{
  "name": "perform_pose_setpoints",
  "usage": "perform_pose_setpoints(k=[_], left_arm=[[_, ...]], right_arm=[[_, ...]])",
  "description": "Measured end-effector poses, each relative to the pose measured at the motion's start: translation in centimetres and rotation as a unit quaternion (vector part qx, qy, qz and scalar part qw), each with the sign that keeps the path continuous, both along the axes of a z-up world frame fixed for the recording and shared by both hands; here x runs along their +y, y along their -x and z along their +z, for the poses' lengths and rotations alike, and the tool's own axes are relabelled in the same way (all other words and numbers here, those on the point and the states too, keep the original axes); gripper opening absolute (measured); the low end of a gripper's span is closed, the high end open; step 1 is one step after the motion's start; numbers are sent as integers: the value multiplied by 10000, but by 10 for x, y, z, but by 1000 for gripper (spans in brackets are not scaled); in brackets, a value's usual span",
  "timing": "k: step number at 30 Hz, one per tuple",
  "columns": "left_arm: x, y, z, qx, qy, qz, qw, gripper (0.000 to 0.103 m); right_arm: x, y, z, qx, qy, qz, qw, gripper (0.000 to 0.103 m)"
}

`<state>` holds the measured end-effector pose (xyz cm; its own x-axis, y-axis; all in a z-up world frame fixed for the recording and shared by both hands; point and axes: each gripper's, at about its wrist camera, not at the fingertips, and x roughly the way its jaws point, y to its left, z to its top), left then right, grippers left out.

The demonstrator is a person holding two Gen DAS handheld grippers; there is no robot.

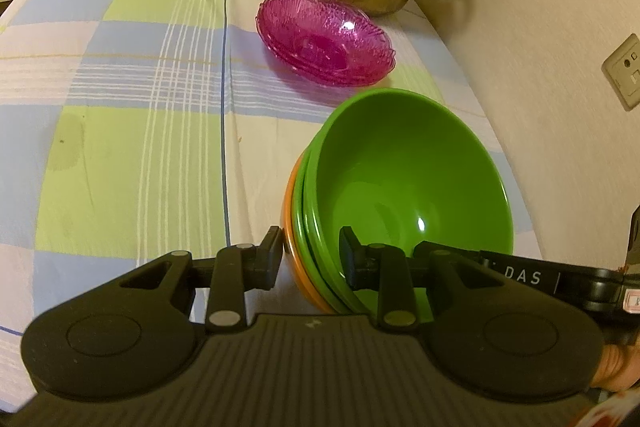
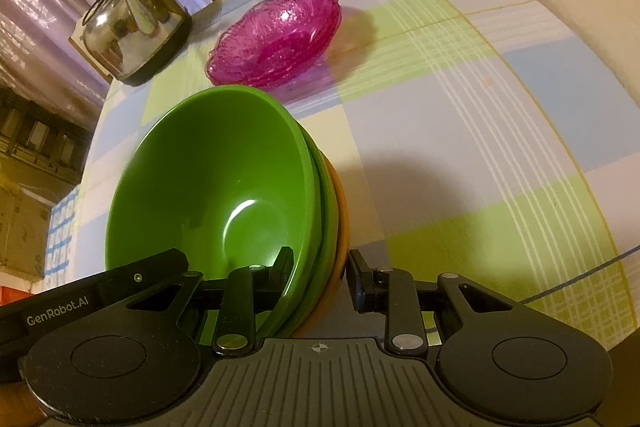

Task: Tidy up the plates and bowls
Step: 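Lift the bowl stack with both tools over the pink glass dishes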

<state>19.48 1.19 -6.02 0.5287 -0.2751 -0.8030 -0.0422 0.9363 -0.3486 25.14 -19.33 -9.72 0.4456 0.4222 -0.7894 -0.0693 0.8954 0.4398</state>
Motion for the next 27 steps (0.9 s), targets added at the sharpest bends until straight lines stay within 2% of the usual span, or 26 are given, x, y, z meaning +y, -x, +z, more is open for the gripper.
perform_pose_setpoints(k=[14, 27], left_arm=[[2, -30, 22, -232, -56, -11, 9997, 25], [3, -84, 45, -496, -112, -19, 9987, 25]], right_arm=[[4, -22, 24, -279, -24, -130, 9995, 29], [8, -70, 48, -577, -73, -242, 9980, 28]])
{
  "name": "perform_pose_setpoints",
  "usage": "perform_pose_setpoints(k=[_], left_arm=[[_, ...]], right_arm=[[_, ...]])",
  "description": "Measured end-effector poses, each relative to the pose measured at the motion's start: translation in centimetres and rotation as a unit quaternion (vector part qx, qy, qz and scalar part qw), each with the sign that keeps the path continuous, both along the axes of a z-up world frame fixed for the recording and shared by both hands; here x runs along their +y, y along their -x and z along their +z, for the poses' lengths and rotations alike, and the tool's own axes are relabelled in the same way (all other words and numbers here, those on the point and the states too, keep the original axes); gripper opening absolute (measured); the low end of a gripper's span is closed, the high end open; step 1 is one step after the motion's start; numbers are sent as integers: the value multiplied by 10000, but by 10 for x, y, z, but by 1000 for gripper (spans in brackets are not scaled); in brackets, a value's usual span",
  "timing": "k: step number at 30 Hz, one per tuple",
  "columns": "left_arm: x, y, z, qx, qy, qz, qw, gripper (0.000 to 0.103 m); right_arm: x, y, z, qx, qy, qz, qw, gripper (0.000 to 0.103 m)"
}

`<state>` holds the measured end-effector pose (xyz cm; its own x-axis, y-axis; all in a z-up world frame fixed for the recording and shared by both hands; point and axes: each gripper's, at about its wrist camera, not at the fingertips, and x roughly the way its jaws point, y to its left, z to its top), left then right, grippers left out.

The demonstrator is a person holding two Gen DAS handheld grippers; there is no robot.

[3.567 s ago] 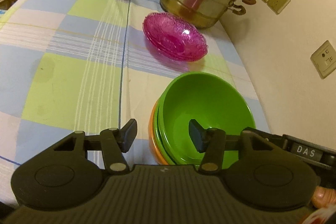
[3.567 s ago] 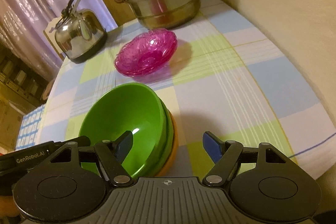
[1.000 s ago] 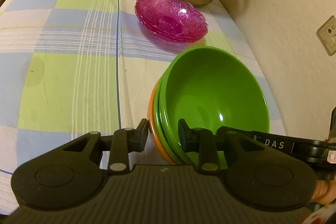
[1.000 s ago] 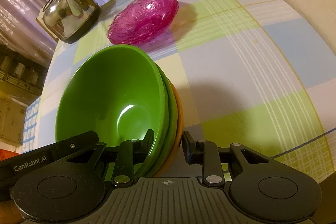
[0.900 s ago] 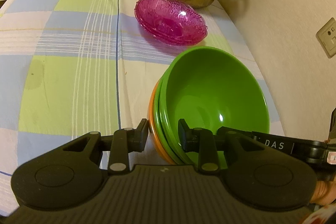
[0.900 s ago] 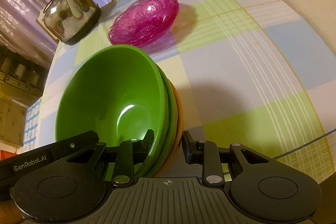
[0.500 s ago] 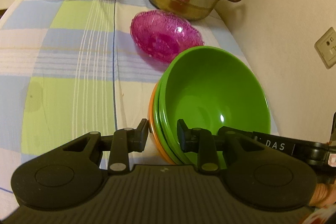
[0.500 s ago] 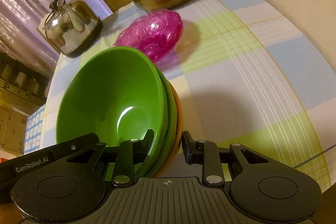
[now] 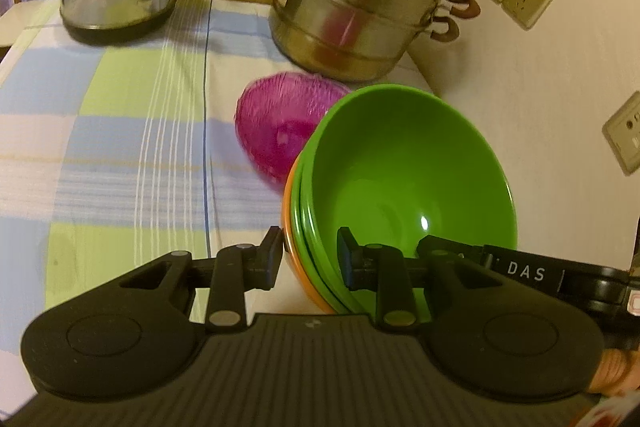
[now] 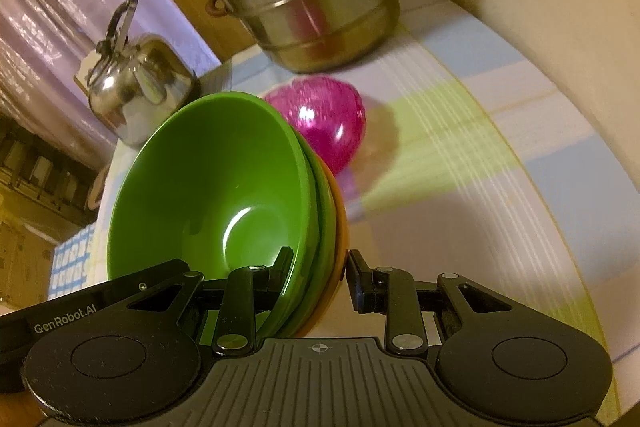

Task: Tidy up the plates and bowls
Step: 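Lift the bowl stack with both tools over the pink glass dishes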

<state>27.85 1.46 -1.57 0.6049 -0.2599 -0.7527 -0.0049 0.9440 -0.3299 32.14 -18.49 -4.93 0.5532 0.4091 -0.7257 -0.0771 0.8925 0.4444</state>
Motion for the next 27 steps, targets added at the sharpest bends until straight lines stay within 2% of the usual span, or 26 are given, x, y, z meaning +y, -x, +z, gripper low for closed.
perform_pose_setpoints(k=[10, 19, 27], left_arm=[[4, -52, 10, -125, -76, -32, 9999, 25], [11, -97, 0, -120, -44, -11, 9999, 25], [20, -126, -14, -58, -39, 71, 9999, 25]], right_arm=[[5, -51, 12, -110, -84, -88, 9999, 28], [17, -100, 17, -233, 124, -37, 9996, 28], [28, -137, 5, -137, 187, 8, 9997, 28]])
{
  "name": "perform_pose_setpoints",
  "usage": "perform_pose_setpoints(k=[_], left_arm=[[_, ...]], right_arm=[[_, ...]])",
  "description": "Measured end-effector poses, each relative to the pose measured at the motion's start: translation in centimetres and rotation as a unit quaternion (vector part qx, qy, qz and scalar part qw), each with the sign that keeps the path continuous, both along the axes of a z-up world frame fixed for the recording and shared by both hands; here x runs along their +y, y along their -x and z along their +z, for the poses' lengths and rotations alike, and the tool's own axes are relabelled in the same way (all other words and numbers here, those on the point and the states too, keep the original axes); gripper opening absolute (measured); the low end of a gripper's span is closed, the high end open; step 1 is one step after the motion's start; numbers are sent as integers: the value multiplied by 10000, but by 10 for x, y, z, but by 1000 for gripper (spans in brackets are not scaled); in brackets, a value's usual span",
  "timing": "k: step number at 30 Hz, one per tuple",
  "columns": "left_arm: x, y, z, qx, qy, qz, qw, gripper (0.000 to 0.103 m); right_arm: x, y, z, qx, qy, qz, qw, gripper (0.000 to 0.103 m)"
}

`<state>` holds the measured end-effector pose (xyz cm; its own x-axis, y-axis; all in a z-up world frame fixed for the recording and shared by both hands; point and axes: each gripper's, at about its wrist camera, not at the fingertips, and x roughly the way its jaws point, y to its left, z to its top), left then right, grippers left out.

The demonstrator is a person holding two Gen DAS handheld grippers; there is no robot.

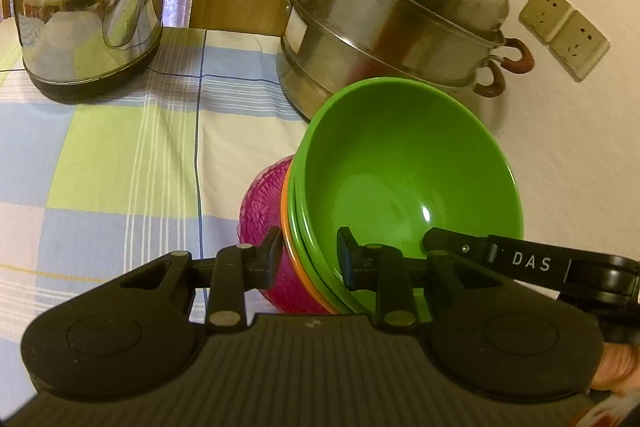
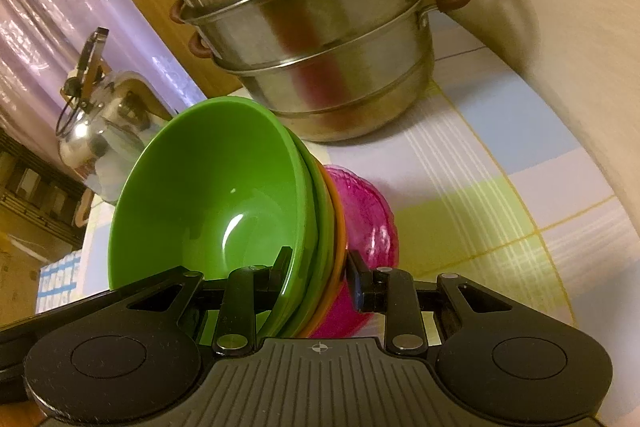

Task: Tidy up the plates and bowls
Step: 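Lift the bowl stack with both tools over the pink glass dishes, then lower the bowl stack onto the pink dishes and open both tools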

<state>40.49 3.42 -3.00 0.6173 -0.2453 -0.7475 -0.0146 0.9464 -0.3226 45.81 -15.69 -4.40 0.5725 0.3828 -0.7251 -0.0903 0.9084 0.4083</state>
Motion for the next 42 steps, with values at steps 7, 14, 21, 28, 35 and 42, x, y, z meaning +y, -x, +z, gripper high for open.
perform_pose_setpoints(k=[7, 14, 21, 28, 35, 42], left_arm=[[-1, -16, -11, 73, -7, -21, 10000, 25], [-4, -27, -25, 161, 5, -23, 9999, 26], [-3, -32, -34, 203, -16, 19, 9998, 26], [0, -35, -39, 188, 23, 63, 9998, 27], [1, -33, -37, 126, 44, 92, 9999, 28], [3, -32, -38, 90, 167, 122, 9997, 28]], right_arm=[[1, -22, -10, 71, 29, -7, 10000, 28], [-4, -34, -25, 200, -10, -63, 9998, 28], [-5, -43, -38, 298, -109, -80, 9995, 28], [-4, -47, -47, 374, -121, -67, 9992, 28], [-1, -45, -48, 313, -46, 62, 9995, 28], [-5, -44, -50, 277, -204, 8, 9994, 30]])
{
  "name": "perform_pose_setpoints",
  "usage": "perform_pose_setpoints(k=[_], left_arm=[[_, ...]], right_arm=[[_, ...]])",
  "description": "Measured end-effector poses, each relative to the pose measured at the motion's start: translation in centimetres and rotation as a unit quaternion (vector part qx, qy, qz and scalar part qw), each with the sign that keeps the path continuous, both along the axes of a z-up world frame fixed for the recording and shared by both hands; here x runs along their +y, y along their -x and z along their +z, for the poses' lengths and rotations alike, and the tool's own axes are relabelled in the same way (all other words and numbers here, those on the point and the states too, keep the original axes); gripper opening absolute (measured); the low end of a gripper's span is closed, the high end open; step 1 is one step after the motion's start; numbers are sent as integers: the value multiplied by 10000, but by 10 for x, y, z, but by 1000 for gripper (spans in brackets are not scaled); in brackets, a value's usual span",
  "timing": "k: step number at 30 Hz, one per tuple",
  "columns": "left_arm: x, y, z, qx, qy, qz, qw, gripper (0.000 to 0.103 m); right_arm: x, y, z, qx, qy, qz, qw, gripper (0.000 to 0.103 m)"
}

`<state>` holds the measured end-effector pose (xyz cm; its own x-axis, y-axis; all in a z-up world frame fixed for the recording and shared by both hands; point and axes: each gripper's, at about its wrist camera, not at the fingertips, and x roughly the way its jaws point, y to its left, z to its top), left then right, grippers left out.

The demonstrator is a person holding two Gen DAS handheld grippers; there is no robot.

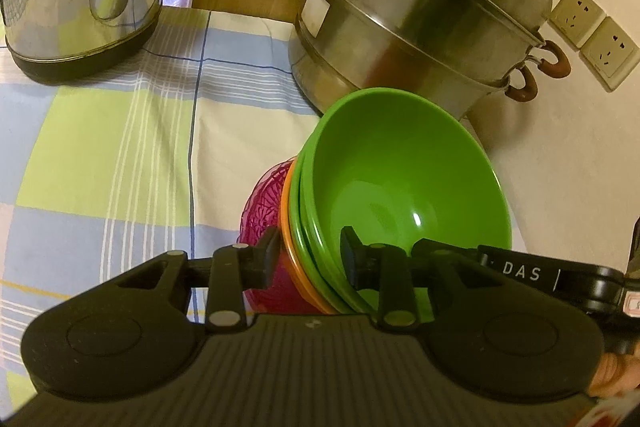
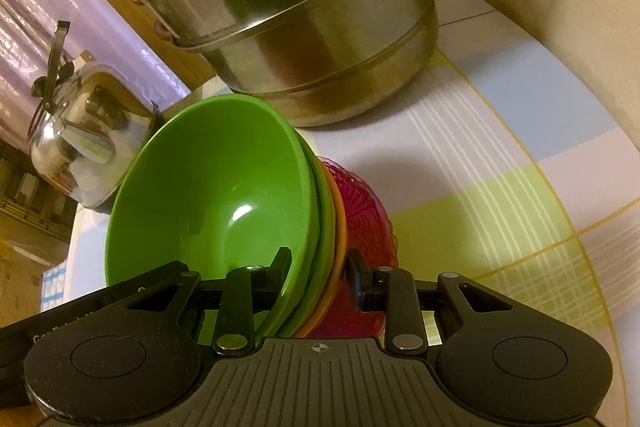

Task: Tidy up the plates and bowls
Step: 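Lower the bowl stack onto the pink dishes and open both tools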

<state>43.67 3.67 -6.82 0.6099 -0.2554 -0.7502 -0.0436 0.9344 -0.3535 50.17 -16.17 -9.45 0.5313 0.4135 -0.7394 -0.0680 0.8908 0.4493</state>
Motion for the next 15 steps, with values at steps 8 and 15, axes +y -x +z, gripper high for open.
perform_pose_setpoints(k=[8, 15], left_arm=[[5, 6, 3, -85, 3, 68, 9999, 42], [6, 17, 12, -173, -9, 64, 9998, 56]], right_arm=[[-5, 6, 6, -254, -211, -34, 9994, 69], [-8, 16, 14, -426, -308, -61, 9986, 71]])
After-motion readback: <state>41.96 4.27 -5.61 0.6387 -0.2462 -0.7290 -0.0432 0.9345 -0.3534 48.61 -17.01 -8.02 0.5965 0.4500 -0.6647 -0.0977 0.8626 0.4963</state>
